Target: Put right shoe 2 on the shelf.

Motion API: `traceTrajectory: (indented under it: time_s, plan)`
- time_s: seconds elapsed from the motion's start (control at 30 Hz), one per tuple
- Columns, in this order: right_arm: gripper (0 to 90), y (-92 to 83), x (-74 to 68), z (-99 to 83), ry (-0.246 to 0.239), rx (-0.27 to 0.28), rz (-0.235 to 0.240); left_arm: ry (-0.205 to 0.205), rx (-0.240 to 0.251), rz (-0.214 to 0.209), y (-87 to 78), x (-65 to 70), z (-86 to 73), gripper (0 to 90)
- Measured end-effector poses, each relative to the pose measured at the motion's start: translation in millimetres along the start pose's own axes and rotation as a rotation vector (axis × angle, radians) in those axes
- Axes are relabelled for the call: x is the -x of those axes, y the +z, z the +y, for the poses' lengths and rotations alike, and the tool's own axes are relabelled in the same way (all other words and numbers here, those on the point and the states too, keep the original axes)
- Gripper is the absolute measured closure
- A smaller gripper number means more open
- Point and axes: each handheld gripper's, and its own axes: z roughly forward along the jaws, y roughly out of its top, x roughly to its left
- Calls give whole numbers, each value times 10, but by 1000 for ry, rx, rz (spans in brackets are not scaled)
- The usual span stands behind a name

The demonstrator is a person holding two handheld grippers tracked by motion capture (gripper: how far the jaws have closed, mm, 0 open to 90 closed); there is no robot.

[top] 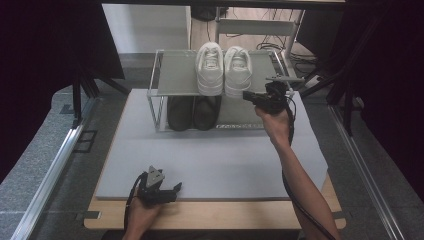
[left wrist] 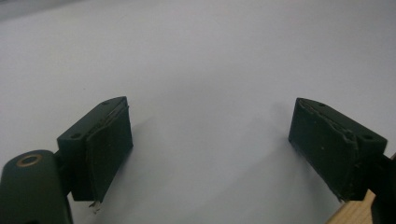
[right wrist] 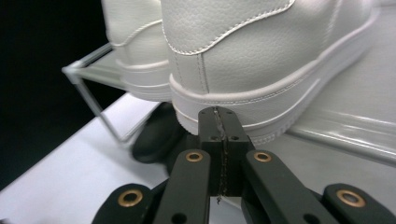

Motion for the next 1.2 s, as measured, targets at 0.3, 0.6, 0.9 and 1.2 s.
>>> traceTrajectory:
  time_s: [0.3, 0.6, 0.9, 1.2]
  plan:
    - [897, 8, 55, 6, 36, 9, 7, 0, 0, 0, 1, -1, 0, 132]
    - [897, 60, 13, 3, 38, 4, 36, -3, 3, 0, 3, 1, -1, 132]
    - [846, 20, 35, -31, 43, 6, 62, -4, 4, 0, 3, 2, -1, 132]
    - [732, -93, 67, -80, 39, 14, 75, -3, 4, 0, 3, 3, -2, 132]
